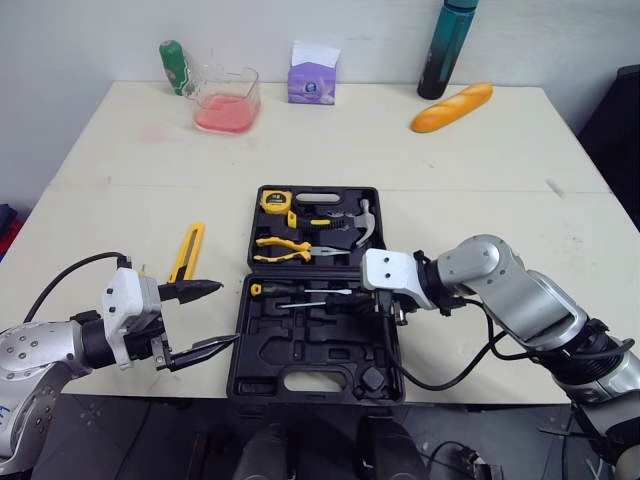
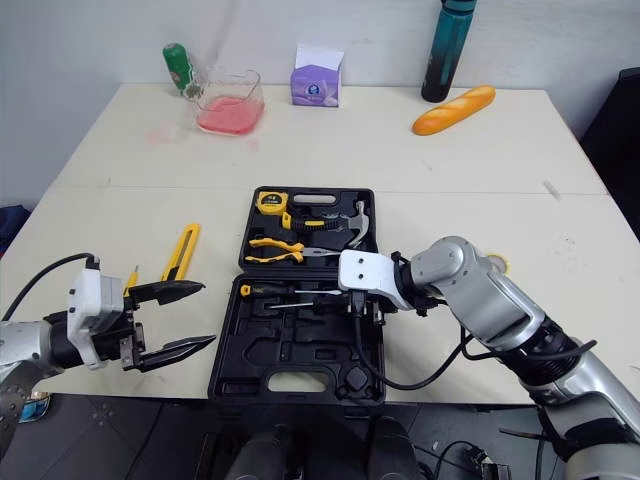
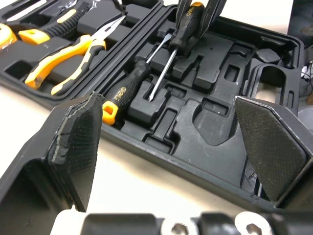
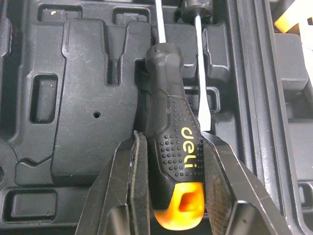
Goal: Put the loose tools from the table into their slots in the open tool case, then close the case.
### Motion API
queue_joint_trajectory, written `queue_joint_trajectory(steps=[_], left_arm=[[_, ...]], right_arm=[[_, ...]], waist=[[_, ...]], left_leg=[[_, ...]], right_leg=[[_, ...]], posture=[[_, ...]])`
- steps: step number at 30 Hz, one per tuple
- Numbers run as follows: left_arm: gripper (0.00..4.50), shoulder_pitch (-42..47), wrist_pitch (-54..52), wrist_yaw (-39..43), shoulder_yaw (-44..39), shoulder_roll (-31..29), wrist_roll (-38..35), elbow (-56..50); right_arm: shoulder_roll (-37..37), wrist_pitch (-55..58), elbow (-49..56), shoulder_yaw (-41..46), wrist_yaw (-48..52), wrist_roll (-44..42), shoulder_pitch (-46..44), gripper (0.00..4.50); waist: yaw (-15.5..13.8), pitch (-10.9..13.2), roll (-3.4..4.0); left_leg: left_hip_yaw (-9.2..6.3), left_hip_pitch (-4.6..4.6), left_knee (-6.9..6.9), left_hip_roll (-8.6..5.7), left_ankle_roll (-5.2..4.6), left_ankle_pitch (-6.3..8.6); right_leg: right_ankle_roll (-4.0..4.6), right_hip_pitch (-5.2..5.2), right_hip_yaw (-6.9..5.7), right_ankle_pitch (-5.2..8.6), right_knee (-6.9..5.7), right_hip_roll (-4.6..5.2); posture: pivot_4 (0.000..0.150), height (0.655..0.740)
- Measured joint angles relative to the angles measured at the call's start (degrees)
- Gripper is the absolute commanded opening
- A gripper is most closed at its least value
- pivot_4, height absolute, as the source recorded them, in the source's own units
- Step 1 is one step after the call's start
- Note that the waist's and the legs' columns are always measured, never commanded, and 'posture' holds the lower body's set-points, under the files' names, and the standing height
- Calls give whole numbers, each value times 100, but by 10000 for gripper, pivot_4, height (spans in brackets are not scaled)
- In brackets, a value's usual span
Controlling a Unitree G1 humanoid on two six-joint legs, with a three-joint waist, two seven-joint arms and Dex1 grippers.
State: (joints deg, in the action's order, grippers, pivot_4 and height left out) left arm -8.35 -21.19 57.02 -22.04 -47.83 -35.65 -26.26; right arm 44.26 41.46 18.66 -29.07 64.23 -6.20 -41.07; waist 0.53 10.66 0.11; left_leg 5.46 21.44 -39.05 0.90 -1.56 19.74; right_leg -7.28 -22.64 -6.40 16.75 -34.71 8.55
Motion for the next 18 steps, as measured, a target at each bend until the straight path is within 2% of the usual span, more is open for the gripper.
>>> queue_joint_trajectory(steps=[2, 3, 6, 13, 18], left_arm=[[45000, -11, 0, -5, 0, 0, 0, 0], [45000, -19, 0, -7, -1, 0, 0, 0], [45000, -64, 0, -15, -1, 0, 0, 0], [45000, -119, 6, -25, -7, 0, 1, 0], [45000, -120, 35, -22, -8, 0, 7, 2]], right_arm=[[-20, 17, -15, 1, 9, 3, -3, 20420], [-32, 30, -25, 5, -2, 24, -6, 23102], [-47, 16, -67, 68, 5, 43, -54, 36830], [38, -66, -62, 106, 433, -185, -45, 36830], [56, -286, -180, 508, 648, -459, -44, 36830]], waist=[[6, 0, 0], [8, 0, 0], [19, 0, 0], [38, 0, 0], [63, 0, 0]], left_leg=[[0, 0, 0, 0, 0, 0], [0, 0, 0, 0, 0, 0], [-1, 0, 1, 0, 2, 2], [-1, 0, 0, 1, 3, 2], [-2, 0, -1, 1, 3, 2]], right_leg=[[1, 0, 0, 1, -1, 0], [1, 0, 0, 1, -1, 0], [3, 0, -2, 2, 1, 0], [4, 0, -6, 3, -1, 0], [5, 0, -5, 3, -4, 1]], posture=[[1500, 7400], [1500, 7400], [1500, 7400], [1500, 7400], [1500, 7400]])
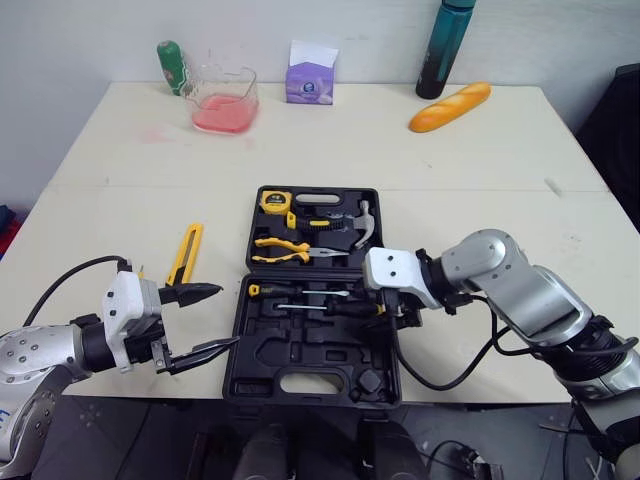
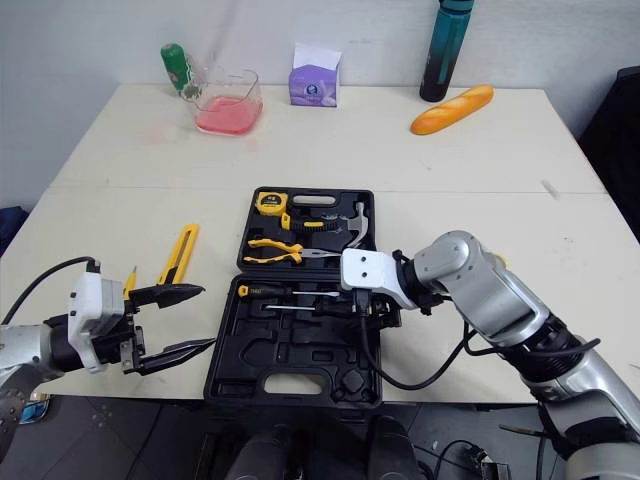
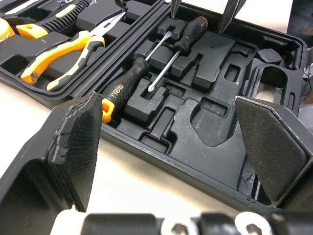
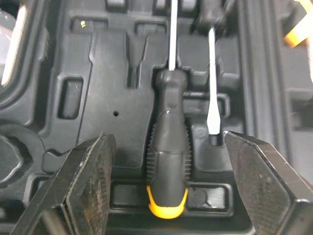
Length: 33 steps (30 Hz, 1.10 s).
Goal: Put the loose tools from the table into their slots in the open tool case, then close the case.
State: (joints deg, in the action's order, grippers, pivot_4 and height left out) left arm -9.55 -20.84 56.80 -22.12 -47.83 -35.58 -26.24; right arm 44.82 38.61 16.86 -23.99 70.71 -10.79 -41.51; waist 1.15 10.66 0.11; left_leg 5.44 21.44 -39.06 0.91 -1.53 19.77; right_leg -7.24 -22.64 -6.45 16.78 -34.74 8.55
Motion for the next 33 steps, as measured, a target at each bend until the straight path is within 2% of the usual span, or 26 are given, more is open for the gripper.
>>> queue_joint_trajectory(steps=[5, 9, 12, 17, 18, 23, 33], left_arm=[[45000, -2, 49, 12, -14, 1, 14, 8], [45000, 6, 104, 29, -15, 1, 21, 10], [45000, 18, 125, 32, -15, 1, 28, 22], [45000, 136, 164, 37, 11, 1, 61, 101], [45000, 153, 169, 37, 14, 1, 77, 161], [45000, 204, 171, 50, 44, 1, 121, 229], [45000, 191, 171, 102, 64, 1, 154, 229]], right_arm=[[-134, -634, -296, 939, 205, -643, 326, 36830], [-329, -986, -356, 1231, 305, -1032, 672, 36830], [-477, -1129, -403, 1320, 301, -1129, 834, 27950], [-1016, -1631, -644, 1289, 106, -1107, 1069, 2488], [-1089, -1852, -778, 1254, 90, -1021, 1102, 290], [-1379, -2293, -1102, 1065, -34, -815, 1123, 290], [-1496, -3001, -1752, 799, -121, -312, 1315, 290]], waist=[[18, 0, -1], [39, 0, -1], [46, 0, 0], [42, 0, 1], [41, 0, 1], [43, 1, 1], [44, 1, 1]], left_leg=[[-1, 1, 2, 0, 0, 1], [0, 0, 1, 0, 0, 0], [2, -5, 0, 2, 0, 0], [2, -9, 1, 2, 4, -3], [3, -9, 1, 1, 3, -3], [3, -9, 1, 1, 3, -3], [3, -9, 0, 1, 3, -3]], right_leg=[[0, 2, -3, 0, 4, -1], [0, 3, -1, 0, 1, -2], [0, 3, 1, 0, -4, -2], [2, 2, 3, 1, -15, -1], [2, 2, 4, 1, -14, -1], [2, 2, 3, 1, -14, -2], [2, 2, 4, 1, -15, -1]], posture=[[1500, 7400], [1500, 7400], [1500, 7400], [1500, 7400], [1500, 7400], [1500, 7400], [1500, 7400]])
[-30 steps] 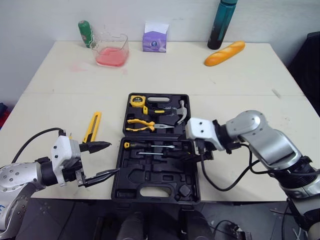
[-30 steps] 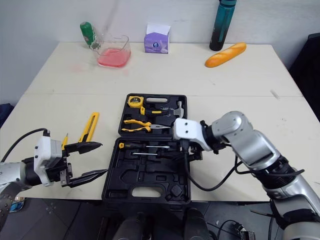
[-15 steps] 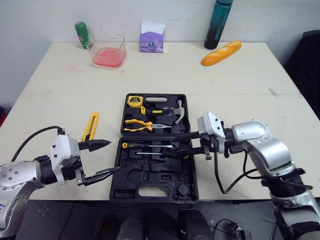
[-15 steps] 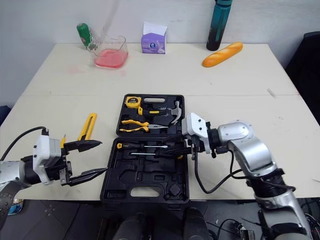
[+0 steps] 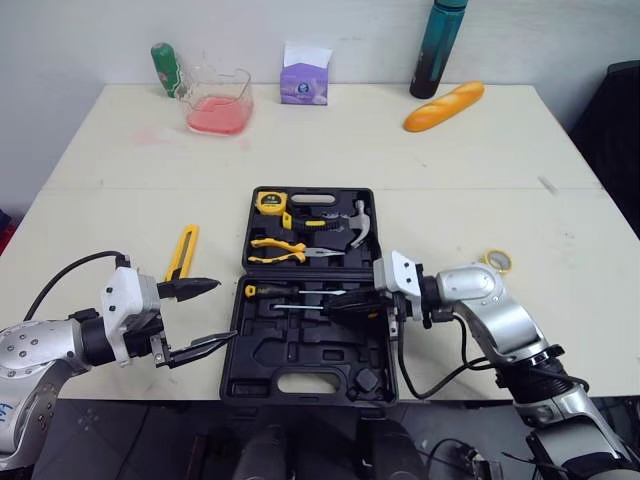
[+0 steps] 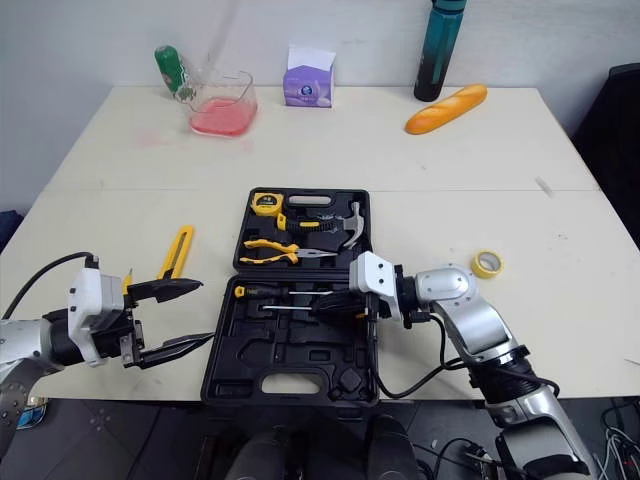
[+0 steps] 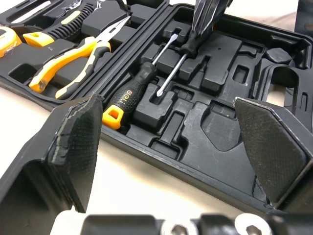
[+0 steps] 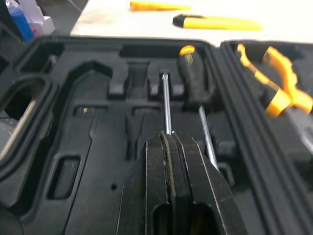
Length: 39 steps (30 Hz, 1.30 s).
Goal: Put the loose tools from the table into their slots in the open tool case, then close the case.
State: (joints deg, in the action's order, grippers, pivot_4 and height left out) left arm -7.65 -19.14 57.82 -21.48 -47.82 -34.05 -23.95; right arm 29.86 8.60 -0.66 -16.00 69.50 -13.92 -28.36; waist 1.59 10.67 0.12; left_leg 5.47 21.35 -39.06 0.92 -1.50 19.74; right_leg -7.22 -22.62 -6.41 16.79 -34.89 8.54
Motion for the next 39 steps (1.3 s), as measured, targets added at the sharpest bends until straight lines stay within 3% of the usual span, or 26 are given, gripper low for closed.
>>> queue_joint_trajectory(steps=[18, 31, 39], left_arm=[[45000, -73, 0, 63, -10, 0, 63, -1], [45000, -218, 43, 151, -108, -1, 69, -4], [45000, -262, 55, 162, -112, -1, 77, -4]], right_arm=[[-157, -228, -436, -46, 57, 120, -37, 290], [-181, 1017, -209, -245, -73, 126, -210, 290], [-182, 1059, -166, -430, -175, 178, -297, 290]], waist=[[-2, -6, -9], [3, -42, -44], [11, -59, -51]], left_leg=[[-3, -13, -1, 1, 0, 0], [-5, -26, 0, 16, 16, 9], [-3, -38, 0, 56, 47, 21]], right_leg=[[1, 12, 2, 0, -2, 3], [14, 14, 8, 7, -2, 12], [46, 15, 1, 22, -4, -7]], posture=[[1500, 7400], [1500, 7400], [1500, 7400]])
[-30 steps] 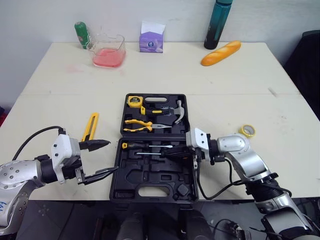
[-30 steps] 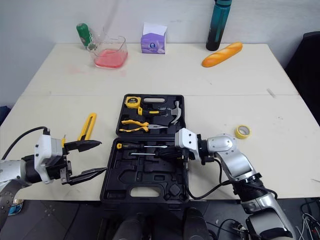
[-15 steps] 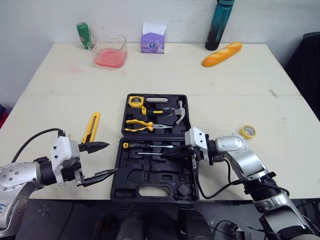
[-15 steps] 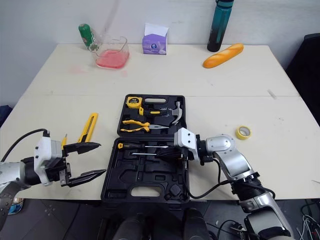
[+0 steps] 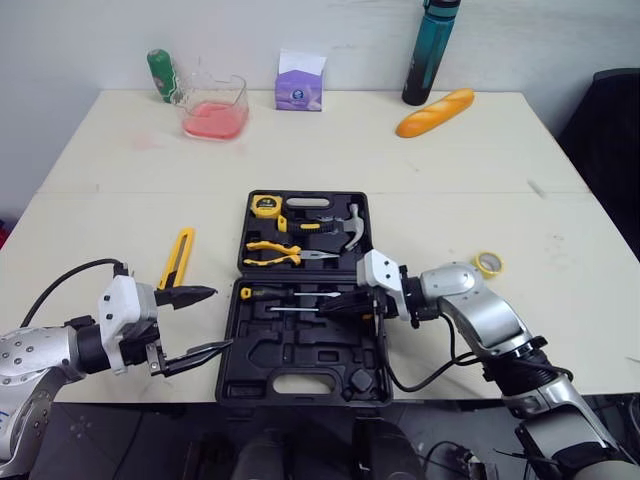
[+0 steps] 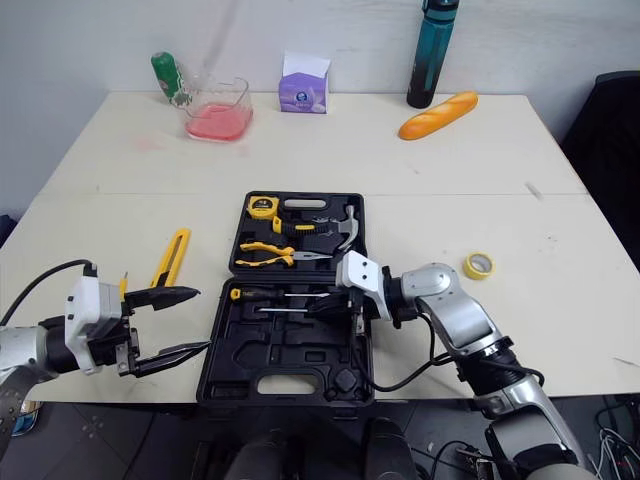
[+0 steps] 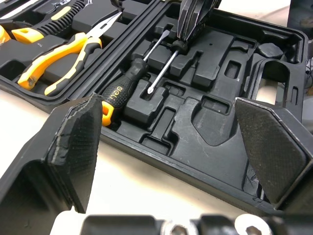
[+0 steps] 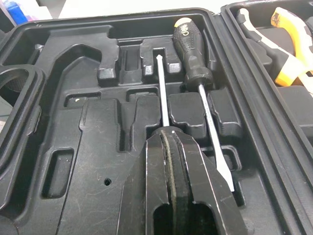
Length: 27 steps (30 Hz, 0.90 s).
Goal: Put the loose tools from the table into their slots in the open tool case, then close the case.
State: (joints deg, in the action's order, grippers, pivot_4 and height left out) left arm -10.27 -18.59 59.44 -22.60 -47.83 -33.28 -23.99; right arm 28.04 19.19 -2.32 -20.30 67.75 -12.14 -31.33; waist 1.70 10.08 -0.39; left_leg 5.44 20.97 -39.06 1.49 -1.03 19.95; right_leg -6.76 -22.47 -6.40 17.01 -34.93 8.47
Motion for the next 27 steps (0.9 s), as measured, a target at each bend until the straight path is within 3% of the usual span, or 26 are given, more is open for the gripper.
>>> queue_joint_trajectory(steps=[15, 27], left_arm=[[45000, -157, 48, -75, -23, 12, 14, -23], [45000, -182, 100, -228, -109, 93, 14, -47]], right_arm=[[-86, 599, 22, -192, -206, 68, -153, 290], [-265, -274, -126, 303, -35, -291, 164, 290]], waist=[[12, -57, -1], [-3, -29, 28]], left_leg=[[1, -84, 24, 28, 57, 35], [7, -33, 42, 26, 38, 11]], right_leg=[[48, 53, 25, 25, -2, -5], [54, -3, 26, 28, -7, -11]], posture=[[1500, 7400], [1500, 7400]])
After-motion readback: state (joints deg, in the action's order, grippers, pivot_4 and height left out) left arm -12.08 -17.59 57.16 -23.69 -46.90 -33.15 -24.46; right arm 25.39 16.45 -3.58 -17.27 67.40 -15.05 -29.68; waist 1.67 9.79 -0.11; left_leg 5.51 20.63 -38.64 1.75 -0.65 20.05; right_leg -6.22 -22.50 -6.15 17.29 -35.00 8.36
